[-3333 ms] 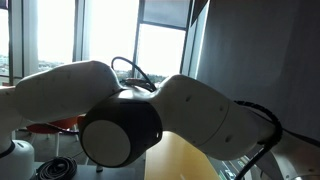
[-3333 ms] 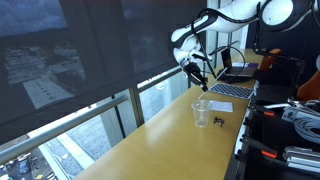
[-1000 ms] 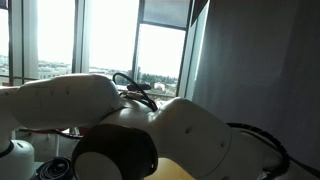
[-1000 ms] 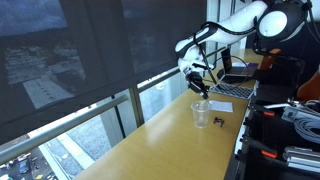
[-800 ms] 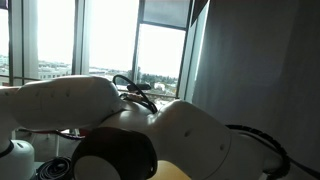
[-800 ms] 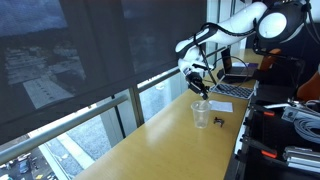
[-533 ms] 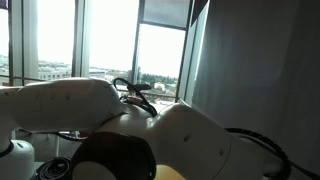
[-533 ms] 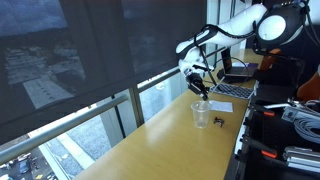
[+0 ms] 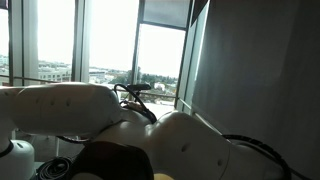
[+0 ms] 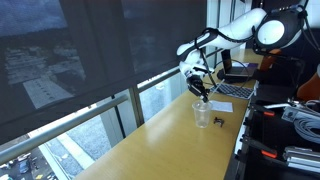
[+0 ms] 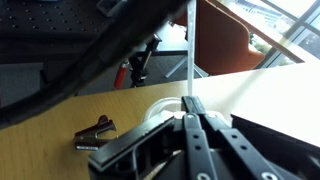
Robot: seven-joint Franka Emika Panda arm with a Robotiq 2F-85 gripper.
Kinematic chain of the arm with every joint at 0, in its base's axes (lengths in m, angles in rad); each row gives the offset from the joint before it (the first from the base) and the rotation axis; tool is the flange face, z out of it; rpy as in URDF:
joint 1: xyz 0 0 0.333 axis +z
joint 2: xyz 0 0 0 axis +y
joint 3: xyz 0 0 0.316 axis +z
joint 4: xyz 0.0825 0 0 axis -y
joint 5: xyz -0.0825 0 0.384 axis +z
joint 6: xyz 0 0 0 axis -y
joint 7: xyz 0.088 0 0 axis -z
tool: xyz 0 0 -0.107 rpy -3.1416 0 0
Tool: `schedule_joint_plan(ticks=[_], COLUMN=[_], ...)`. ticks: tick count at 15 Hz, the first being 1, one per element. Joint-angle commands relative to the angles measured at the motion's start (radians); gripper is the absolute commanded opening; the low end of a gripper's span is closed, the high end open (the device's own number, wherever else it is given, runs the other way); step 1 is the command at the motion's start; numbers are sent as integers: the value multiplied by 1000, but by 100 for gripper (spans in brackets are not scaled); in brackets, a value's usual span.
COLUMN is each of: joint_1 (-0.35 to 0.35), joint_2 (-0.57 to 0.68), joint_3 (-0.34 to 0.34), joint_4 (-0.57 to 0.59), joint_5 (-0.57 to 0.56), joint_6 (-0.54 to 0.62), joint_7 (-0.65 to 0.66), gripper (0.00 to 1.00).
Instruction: Put the straw into the cup
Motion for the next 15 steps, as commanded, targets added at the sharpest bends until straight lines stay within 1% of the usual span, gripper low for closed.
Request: schedule_joint_plan(ticks=[1,2,3,4,8,13,15], joint_1=[-18,-19,-19,-15,-9,20,34], joint_2=[43,46,47,32,8,-62,-96], joint_3=[30,32,33,26,35,35,30], joint_4=[78,84,89,70,70,55,44], joint_5=[17,16,15,22,21,-16,-31], joint_6=[-53,-56,-56,-48,-47,-27,-26], joint_7=[27,25,25,17,10,-37,-62], gripper=[0,26,27,32,62,98,100])
